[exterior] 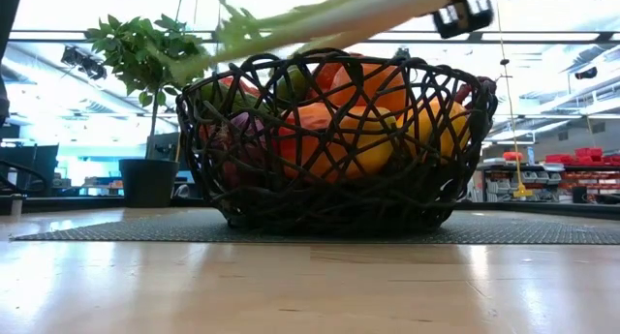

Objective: Build produce basket
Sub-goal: Put the green celery into the black wire basket

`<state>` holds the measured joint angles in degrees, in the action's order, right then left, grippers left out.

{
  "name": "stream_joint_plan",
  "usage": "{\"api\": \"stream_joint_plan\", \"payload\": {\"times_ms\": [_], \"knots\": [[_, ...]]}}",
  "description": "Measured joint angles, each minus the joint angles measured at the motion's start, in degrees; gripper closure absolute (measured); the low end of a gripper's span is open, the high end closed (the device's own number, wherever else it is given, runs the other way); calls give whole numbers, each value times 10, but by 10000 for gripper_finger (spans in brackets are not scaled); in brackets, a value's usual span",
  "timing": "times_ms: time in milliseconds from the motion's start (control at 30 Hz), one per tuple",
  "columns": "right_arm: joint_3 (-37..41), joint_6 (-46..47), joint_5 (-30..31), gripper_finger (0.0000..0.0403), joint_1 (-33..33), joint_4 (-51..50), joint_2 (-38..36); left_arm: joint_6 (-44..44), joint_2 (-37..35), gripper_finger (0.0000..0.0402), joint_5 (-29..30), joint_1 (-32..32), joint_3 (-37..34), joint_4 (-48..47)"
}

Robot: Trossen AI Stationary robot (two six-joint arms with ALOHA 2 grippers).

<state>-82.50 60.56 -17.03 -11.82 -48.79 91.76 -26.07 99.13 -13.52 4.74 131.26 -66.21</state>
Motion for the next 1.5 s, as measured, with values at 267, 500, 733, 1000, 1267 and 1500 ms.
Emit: {"api": "stream_joint_plan", "payload": {"times_ms": [267, 500, 733, 1000, 1267, 1500], "knots": [[0, 26, 32, 258, -30, -128, -6, 27, 0, 230, 55, -26, 0, -101], [0, 35, 143, 258, -24, -157, -6, 28, 0, 230, 93, -31, 0, -102], [0, 0, 194, 258, -14, -160, -6, 14, 0, 230, 99, -37, 0, -102], [0, -81, 178, 242, -31, -153, -6, 16, -1, 230, 136, -57, 0, -102], [0, -98, 208, 189, -30, -153, -6, 17, 3, 230, 144, -61, 0, -101], [0, -117, 201, 104, -27, -156, -6, 17, 3, 230, 144, -61, -5, -100]]}}
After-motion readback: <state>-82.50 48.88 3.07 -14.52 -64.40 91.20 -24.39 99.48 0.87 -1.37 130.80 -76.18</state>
